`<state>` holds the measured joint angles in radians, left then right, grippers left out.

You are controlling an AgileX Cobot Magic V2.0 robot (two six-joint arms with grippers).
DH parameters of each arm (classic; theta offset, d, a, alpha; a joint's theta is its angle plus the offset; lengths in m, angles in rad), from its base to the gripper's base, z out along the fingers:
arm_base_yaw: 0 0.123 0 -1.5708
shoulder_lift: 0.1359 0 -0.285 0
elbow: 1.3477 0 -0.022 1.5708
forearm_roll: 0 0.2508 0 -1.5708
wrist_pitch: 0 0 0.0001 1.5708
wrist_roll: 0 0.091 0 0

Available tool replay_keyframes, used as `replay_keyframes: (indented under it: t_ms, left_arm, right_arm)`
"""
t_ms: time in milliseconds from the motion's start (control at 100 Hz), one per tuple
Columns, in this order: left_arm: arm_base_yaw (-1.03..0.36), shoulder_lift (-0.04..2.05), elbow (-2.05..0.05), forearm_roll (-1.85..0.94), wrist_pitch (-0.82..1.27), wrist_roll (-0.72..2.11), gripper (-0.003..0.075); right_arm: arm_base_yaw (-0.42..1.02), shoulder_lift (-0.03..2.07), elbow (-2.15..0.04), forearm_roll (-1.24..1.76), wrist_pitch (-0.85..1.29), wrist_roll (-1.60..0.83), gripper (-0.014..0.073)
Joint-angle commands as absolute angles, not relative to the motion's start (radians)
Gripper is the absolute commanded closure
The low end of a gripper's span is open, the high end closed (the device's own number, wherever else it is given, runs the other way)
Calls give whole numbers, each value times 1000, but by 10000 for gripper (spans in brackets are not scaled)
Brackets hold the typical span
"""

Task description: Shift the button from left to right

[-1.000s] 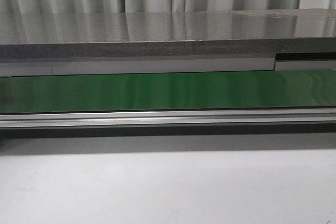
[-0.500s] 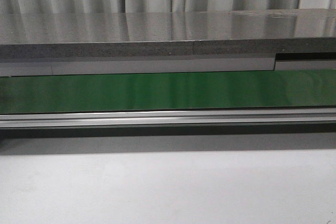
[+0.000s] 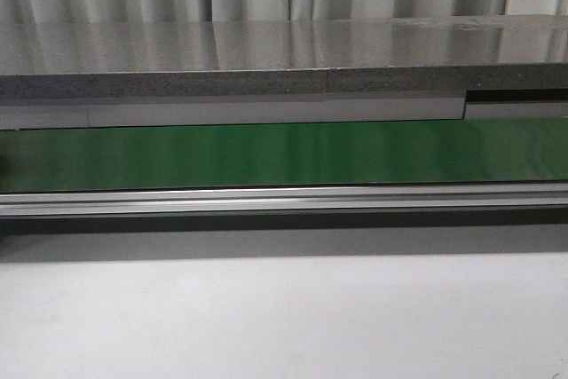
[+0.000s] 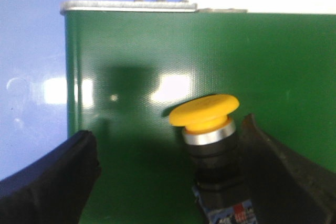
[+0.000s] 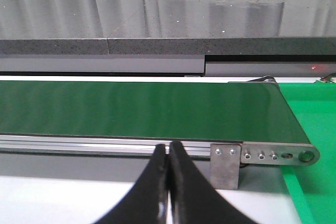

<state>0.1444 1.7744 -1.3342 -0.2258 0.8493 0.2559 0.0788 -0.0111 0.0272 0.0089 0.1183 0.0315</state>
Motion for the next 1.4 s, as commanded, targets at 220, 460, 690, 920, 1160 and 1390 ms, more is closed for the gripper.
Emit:
replay_keyframes:
  t_ms: [220,460,690,920,1160,1390]
  left_arm:
    - [110,1605,-1360,-260,840,280,183]
    - [62,1447,-1256,-266,739,304,183]
    - [7,1211,-1031,-266,527,304,183]
    - [-6,970,-833,-297,347,302,184]
    - [-6,731,-637,-297,186,302,184]
    - [-6,546,-494,-297,137,302,184]
  right_arm:
    - [75,-32,12,0,36,32,661]
    - [75,-32,12,0,36,32,661]
    - [75,-32,12,0,36,32,661]
    - [75,-32,12,0,36,32,661]
    - [75,-32,12,0,36,32,661]
    - [75,-32,12,0,36,32,661]
